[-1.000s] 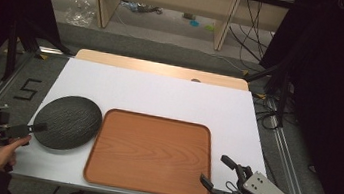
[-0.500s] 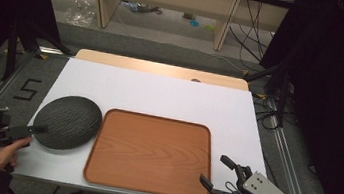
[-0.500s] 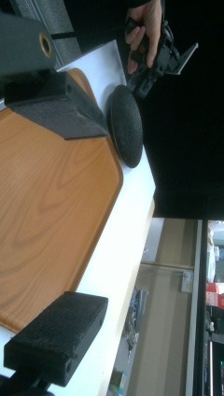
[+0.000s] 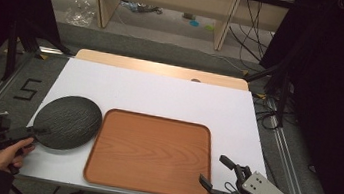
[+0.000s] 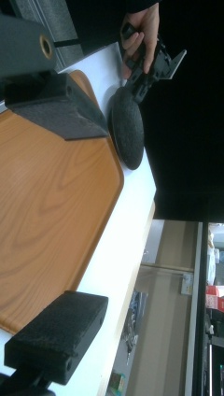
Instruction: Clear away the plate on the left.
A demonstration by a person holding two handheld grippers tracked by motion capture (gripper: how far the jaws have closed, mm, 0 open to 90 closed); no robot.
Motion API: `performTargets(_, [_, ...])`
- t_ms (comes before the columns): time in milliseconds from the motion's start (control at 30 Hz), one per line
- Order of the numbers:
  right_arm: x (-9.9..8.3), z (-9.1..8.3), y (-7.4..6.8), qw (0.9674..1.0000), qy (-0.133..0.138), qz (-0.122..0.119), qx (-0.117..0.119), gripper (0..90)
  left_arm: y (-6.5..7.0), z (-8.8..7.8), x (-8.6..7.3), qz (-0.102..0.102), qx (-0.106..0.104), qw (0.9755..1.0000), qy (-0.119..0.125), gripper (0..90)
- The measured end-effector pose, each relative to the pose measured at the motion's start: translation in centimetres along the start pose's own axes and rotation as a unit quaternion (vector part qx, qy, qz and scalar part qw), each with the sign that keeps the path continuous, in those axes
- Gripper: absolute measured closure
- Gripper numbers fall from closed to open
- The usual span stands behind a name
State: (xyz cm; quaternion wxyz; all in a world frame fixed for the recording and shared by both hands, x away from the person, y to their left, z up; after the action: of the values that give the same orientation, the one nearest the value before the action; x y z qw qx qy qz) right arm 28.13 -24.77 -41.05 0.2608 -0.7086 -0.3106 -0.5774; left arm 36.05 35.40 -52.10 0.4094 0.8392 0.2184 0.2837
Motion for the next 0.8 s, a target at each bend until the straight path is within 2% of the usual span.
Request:
performTargets(67, [0.0,0.0,0.0,1.0000,-0.003,0.000,0.000,17.2,-0.6,0.0,-0.2,-0.031,-0.016,0.9994,0.005,51.3])
performTargets(100, [0.0,0.0,0.0,1.0000,-0.003,0.000,0.000,17.2,-0.6,0.0,-0.2,-0.031,-0.016,0.9994,0.005,53.0])
performTargets(133, [0.0,0.0,-0.1,1.0000,-0.002,0.001,0.001,17.1,-0.8,0.0,-0.3,-0.041,-0.024,0.9988,0.009,55.0])
performTargets(167, [0.0,0.0,-0.1,1.0000,-0.001,0.000,0.002,17.2,-0.8,0.0,-0.3,-0.043,-0.017,0.9989,0.010,55.9])
performTargets(233, [0.0,0.1,-0.1,1.0000,-0.001,0.000,0.000,17.2,-0.8,0.1,-0.3,-0.044,-0.016,0.9988,0.012,56.5])
performTargets(300, [0.0,0.0,-0.1,1.0000,-0.003,0.003,-0.001,17.2,-1.0,0.1,-0.4,-0.048,-0.013,0.9986,0.016,62.7])
performTargets(333, [0.0,0.0,-0.2,1.0000,-0.005,0.008,-0.001,17.2,-1.1,0.0,-0.4,-0.051,-0.019,0.9984,0.017,62.7])
performTargets(367, [0.0,0.1,-0.2,1.0000,-0.004,0.002,0.005,17.2,-1.3,0.0,-0.5,-0.059,-0.011,0.9980,0.022,69.4])
performTargets(500, [0.0,0.1,-0.1,1.0000,-0.002,-0.004,0.005,17.2,-1.5,0.0,-0.7,-0.064,-0.010,0.9976,0.025,75.8])
performTargets(600, [0.0,0.1,-0.1,1.0000,-0.004,-0.005,0.002,17.3,-1.8,-0.1,-0.8,-0.093,-0.025,0.9948,0.034,78.4])
performTargets(633, [0.0,0.1,-0.1,1.0000,-0.004,-0.004,0.002,17.3,-1.9,-0.1,-0.9,-0.102,-0.036,0.9933,0.041,79.7])
performTargets(700, [0.0,0.1,-0.2,1.0000,-0.004,-0.004,0.002,17.3,-2.0,-0.2,-0.8,-0.103,-0.038,0.9928,0.047,83.4])
performTargets(733, [0.0,0.0,-0.3,1.0000,-0.009,0.003,0.001,17.4,-1.7,-0.4,-0.8,-0.096,-0.050,0.9926,0.056,83.8])
performTargets(800, [0.0,0.0,-0.3,1.0000,-0.008,0.004,0.001,17.4,-1.6,-0.5,-0.7,-0.098,-0.048,0.9924,0.058,83.8])
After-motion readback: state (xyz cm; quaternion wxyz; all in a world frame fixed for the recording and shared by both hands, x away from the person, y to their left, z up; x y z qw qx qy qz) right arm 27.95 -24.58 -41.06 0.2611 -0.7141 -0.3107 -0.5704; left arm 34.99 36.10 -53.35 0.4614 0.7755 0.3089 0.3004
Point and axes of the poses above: each handheld gripper's, and its own axes: z roughly forward along the jaws, x roughly out of its top, y roughly to its right, the point moved 3 cm from there along z, roughly forward along the jaws
